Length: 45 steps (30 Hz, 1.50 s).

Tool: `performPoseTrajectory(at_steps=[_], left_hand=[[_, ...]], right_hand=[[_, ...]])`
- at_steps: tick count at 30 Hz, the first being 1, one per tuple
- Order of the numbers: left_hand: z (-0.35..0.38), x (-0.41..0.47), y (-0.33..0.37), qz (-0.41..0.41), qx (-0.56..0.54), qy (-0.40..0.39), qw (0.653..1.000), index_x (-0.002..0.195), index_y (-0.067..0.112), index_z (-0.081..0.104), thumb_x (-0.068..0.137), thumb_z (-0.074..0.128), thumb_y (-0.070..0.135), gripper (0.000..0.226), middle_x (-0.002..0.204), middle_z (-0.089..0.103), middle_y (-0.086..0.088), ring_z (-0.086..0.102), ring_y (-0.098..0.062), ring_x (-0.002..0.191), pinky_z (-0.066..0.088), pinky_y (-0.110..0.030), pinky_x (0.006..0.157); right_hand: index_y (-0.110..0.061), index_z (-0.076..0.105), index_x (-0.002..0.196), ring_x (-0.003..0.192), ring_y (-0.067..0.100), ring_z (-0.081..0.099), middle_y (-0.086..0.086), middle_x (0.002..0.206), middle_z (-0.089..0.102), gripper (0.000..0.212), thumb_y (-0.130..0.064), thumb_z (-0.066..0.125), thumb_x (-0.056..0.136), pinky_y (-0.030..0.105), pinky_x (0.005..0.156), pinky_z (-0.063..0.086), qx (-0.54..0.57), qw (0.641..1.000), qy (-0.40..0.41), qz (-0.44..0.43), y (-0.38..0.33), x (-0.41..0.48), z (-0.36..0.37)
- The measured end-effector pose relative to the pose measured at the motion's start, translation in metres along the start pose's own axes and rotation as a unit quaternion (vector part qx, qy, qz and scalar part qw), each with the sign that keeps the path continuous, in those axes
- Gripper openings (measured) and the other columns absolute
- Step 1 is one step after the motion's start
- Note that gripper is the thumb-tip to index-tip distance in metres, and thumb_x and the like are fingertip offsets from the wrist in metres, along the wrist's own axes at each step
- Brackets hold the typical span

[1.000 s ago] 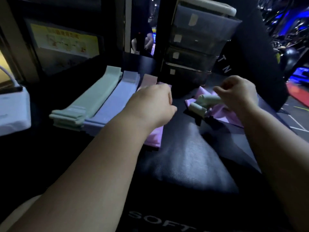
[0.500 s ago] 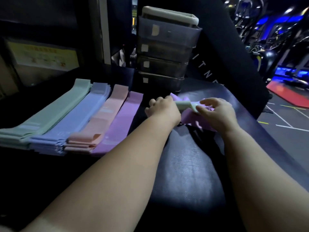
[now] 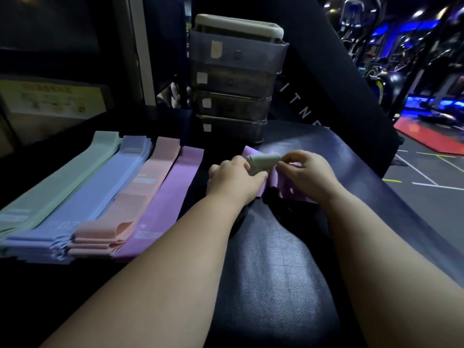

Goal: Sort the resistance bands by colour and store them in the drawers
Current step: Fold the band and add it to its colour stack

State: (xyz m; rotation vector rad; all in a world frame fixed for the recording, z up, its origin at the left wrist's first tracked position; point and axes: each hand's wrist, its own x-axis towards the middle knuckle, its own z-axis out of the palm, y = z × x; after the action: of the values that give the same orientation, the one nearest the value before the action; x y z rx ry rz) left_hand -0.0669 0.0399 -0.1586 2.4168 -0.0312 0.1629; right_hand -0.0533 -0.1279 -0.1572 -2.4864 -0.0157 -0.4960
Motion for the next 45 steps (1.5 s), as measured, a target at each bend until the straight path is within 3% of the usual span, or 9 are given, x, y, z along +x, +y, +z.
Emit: performPoseTrajectory(at_steps=[4, 8, 11, 14, 22, 29, 36, 40, 45], left_hand=[[-0.003, -0.002, 0.0, 0.012, -0.039, 0.04, 0.998, 0.108, 0.026, 0.06, 0.094, 0.048, 0.053, 0.033, 0.112, 0.064, 0.002, 0.046, -0.026, 0.119, 0.042, -0.044, 0.101], [-0.004, -0.001, 0.006, 0.048, -0.154, 0.074, 0.984, 0.103, 0.026, 0.061, 0.095, 0.048, 0.051, 0.029, 0.103, 0.067, 0.005, 0.056, -0.024, 0.108, 0.046, -0.043, 0.096], [-0.009, -0.006, 0.014, 0.058, -0.308, 0.053, 0.948, 0.094, 0.018, 0.065, 0.096, 0.046, 0.053, 0.04, 0.086, 0.068, 0.004, 0.063, -0.019, 0.09, 0.05, -0.032, 0.08], [-0.01, -0.01, 0.015, 0.053, -0.404, 0.003, 0.913, 0.092, 0.012, 0.07, 0.087, 0.042, 0.067, 0.062, 0.091, 0.073, -0.006, 0.067, -0.023, 0.091, 0.052, -0.036, 0.085], [-0.016, -0.009, 0.02, 0.05, -0.556, 0.025, 0.83, 0.103, 0.018, 0.066, 0.095, 0.06, 0.023, 0.011, 0.084, 0.066, 0.002, 0.062, -0.007, 0.068, 0.056, -0.033, 0.065], [-0.021, -0.006, 0.02, 0.059, -0.622, 0.032, 0.78, 0.101, 0.016, 0.063, 0.096, 0.058, 0.011, 0.009, 0.098, 0.066, -0.011, 0.063, -0.025, 0.082, 0.055, -0.03, 0.061], [-0.018, -0.005, 0.018, 0.044, -0.62, -0.001, 0.783, 0.123, 0.021, 0.057, 0.093, 0.062, 0.011, 0.032, 0.105, 0.067, -0.005, 0.066, -0.011, 0.074, 0.052, -0.024, 0.06], [-0.015, -0.005, 0.017, 0.045, -0.595, 0.021, 0.802, 0.128, 0.017, 0.054, 0.091, 0.064, 0.008, 0.039, 0.1, 0.068, -0.011, 0.068, -0.016, 0.076, 0.052, -0.025, 0.061], [-0.016, -0.006, 0.017, 0.033, -0.599, 0.049, 0.798, 0.127, 0.014, 0.051, 0.092, 0.063, 0.007, 0.039, 0.085, 0.063, -0.009, 0.063, -0.008, 0.057, 0.053, -0.024, 0.057]], right_hand=[[-0.029, 0.063, 0.077, 0.06, -0.006, 0.061, -0.008, 0.074, 0.064, 0.019, -0.018, 0.062, 0.092, 0.013, 0.067, 0.049, 0.199, 0.979, 0.041, -0.017, -0.007, -0.005, -0.014], [-0.024, 0.066, 0.087, 0.068, 0.016, 0.063, -0.001, 0.077, 0.065, 0.013, -0.015, 0.06, 0.094, 0.035, 0.065, 0.053, 0.341, 0.939, 0.043, -0.036, -0.016, -0.01, -0.03], [-0.02, 0.064, 0.092, 0.063, 0.012, 0.061, -0.008, 0.07, 0.063, 0.014, -0.012, 0.054, 0.098, 0.032, 0.058, 0.051, 0.377, 0.924, 0.028, -0.051, -0.024, -0.014, -0.036], [-0.013, 0.062, 0.096, 0.054, 0.017, 0.062, 0.0, 0.071, 0.062, 0.013, -0.009, 0.05, 0.1, 0.031, 0.05, 0.053, 0.412, 0.909, -0.002, -0.061, -0.033, -0.021, -0.038], [-0.032, 0.071, 0.094, 0.073, 0.009, 0.062, 0.002, 0.084, 0.064, 0.017, -0.018, 0.061, 0.091, 0.023, 0.06, 0.051, 0.411, 0.905, -0.059, -0.094, -0.034, -0.027, -0.034], [-0.019, 0.065, 0.106, 0.078, 0.023, 0.07, 0.011, 0.091, 0.071, 0.032, -0.002, 0.074, 0.081, 0.04, 0.074, 0.055, 0.374, 0.919, -0.11, -0.053, -0.027, -0.025, -0.029], [-0.02, 0.052, 0.094, 0.061, 0.02, 0.062, 0.006, 0.074, 0.067, 0.024, -0.017, 0.067, 0.075, 0.033, 0.057, 0.051, 0.471, 0.88, -0.054, -0.033, -0.032, -0.025, -0.031], [-0.029, 0.055, 0.08, 0.065, 0.023, 0.061, 0.002, 0.073, 0.068, 0.021, -0.015, 0.069, 0.088, 0.047, 0.064, 0.048, 0.391, 0.919, -0.026, -0.051, -0.03, -0.025, -0.024], [-0.028, 0.06, 0.084, 0.077, 0.019, 0.066, 0.005, 0.083, 0.07, 0.052, -0.062, 0.081, 0.05, 0.044, 0.076, 0.053, 0.273, 0.959, -0.062, -0.053, -0.03, -0.031, -0.02]])
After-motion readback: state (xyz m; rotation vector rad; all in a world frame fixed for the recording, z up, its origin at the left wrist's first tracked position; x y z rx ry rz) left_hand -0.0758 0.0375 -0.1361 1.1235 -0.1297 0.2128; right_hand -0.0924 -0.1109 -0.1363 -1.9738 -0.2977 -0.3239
